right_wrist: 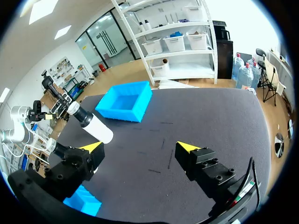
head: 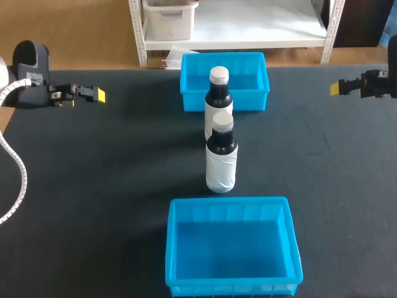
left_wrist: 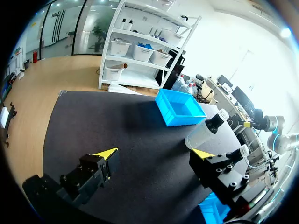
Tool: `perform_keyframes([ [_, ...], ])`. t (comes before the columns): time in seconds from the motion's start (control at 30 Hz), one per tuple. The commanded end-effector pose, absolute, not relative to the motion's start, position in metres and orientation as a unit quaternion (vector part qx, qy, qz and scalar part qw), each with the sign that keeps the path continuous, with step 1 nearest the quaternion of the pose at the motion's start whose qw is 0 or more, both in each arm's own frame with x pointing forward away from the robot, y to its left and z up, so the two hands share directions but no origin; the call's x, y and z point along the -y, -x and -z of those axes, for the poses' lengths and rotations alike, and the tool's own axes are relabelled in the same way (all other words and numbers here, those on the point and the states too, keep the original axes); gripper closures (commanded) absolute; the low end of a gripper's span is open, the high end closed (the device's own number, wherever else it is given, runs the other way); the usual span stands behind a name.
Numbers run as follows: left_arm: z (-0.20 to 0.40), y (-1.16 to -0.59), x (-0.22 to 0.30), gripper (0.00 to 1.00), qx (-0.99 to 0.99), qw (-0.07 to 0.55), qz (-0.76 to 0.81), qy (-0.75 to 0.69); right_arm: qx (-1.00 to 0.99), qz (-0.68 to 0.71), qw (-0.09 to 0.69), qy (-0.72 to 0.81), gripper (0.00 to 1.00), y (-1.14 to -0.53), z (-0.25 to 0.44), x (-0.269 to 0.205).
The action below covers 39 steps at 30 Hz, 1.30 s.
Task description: Pick up the bottle, and place it in the far bin if it is heavy, or in the near bin if it is light.
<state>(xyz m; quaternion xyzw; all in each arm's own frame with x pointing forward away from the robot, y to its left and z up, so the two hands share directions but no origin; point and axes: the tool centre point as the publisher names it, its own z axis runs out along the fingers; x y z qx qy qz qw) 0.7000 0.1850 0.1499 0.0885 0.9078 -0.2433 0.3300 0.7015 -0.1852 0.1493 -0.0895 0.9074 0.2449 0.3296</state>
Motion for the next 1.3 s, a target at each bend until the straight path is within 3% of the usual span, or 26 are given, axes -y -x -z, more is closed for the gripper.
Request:
perform_keyframes([
  [0.03, -0.150, -0.700, -0.185, 0.00, -0.908, 0.330, 0.243, -0.088, -0.908, -0.244, 0.330, 0.089, 0.00, -0.701, -0.150, 0.185],
  [0.63, -0.150, -0.700, -0.185, 0.00, -0.908, 0.330, 0.243, -0.088, -0.908, -0.244, 0.330, 0.089, 0.00, -0.701, -0.150, 0.185],
  [0.83, -0.150, -0.700, -0.185, 0.00, -0.908, 0.330, 0.243, -0.088, -0.867, -0.285, 0.317, 0.259, 0.00, -0.704, -0.157, 0.186],
  [1.03, -0.150, -0.700, -0.185, 0.00, -0.908, 0.330, 0.243, -0.088, -0.699, -0.345, 0.145, 0.610, 0.00, -0.681, -0.169, 0.182],
  [1.3, -0.150, -0.700, -0.185, 0.00, -0.908, 0.330, 0.243, -0.088, -0.699, -0.345, 0.145, 0.610, 0.00, -0.681, -0.169, 0.182],
])
